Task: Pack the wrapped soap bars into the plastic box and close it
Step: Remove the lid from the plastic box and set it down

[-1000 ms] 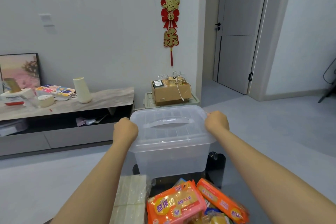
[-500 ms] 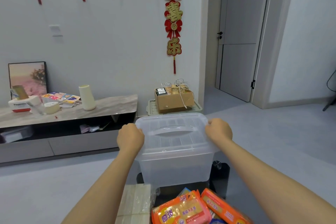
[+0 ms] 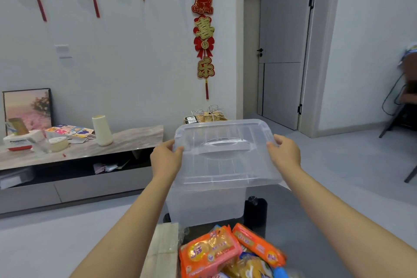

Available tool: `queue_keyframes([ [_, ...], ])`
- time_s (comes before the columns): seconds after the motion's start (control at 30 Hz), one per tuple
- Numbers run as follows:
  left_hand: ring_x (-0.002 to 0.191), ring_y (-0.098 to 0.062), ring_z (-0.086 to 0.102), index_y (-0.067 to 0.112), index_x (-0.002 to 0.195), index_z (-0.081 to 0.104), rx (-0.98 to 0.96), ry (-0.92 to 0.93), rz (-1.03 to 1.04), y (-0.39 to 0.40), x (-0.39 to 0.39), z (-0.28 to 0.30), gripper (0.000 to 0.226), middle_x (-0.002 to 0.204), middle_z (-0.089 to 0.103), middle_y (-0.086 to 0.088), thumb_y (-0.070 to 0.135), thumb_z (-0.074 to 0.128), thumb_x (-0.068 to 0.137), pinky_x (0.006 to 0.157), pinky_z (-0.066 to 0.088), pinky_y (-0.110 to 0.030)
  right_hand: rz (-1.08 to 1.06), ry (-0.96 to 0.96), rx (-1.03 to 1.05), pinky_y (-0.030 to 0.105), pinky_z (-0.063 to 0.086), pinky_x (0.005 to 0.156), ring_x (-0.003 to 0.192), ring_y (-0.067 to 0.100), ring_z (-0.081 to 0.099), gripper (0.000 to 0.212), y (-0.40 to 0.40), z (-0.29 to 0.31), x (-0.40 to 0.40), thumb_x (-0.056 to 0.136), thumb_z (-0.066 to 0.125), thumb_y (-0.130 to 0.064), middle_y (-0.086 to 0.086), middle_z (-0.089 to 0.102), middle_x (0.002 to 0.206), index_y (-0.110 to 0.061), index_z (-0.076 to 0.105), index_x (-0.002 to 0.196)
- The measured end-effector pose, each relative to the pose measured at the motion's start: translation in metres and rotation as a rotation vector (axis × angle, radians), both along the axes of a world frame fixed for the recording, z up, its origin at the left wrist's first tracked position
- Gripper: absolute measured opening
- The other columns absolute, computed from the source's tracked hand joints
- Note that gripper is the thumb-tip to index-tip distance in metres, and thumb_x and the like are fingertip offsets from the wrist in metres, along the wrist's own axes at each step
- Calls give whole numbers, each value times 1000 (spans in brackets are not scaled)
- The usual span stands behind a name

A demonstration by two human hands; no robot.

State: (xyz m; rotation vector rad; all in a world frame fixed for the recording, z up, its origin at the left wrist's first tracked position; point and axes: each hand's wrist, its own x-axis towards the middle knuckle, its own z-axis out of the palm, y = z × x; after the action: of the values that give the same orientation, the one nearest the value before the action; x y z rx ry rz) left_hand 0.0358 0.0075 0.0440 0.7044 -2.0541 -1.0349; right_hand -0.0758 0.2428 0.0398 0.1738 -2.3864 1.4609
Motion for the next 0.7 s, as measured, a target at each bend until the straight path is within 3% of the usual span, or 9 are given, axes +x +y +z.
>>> queue_keyframes([
  [0.07,100,-33,64,7,107,70,-36,-20,-86,31,-4,4,27,102,72,-18,17,59,85,70,37,-24,-88,-45,-21,37,48,71,89,37,59,22,36,-4,11,86,46,-8,23,67,100,2,64,94],
  [0.13,98,-35,63,3,105,70,-69,-57,-195,67,-12,4,27,104,71,-22,17,58,85,69,41,-28,-195,-105,-2,37,47,79,101,40,55,23,75,-11,21,85,46,-9,22,64,107,-5,64,97],
  [0.2,108,-33,61,3,117,64,-74,-109,-310,105,-23,-1,36,119,67,-19,20,58,86,84,47,-32,-283,-178,41,39,45,88,110,43,51,28,113,-21,31,85,46,-10,23,61,115,-7,64,107],
  [0.27,123,-29,52,7,133,52,-100,-182,-410,137,-34,-10,51,136,56,-12,27,60,86,101,43,-39,-366,-245,54,41,45,93,114,42,48,33,145,-31,40,85,47,-11,23,58,120,-5,62,113],
  [0.43,135,-29,40,14,141,41,-266,-383,-646,211,-53,-47,68,147,45,-8,45,60,84,111,33,-41,-538,-390,58,45,43,99,120,38,40,39,214,-60,63,86,48,-10,21,48,130,-5,53,124],
  [0.7,136,-41,29,27,145,30,-332,-715,-665,235,-74,-117,76,148,34,-18,59,54,81,110,27,-48,-505,-577,76,41,39,101,123,35,38,43,212,-115,78,85,53,-11,19,40,135,-4,47,127],
])
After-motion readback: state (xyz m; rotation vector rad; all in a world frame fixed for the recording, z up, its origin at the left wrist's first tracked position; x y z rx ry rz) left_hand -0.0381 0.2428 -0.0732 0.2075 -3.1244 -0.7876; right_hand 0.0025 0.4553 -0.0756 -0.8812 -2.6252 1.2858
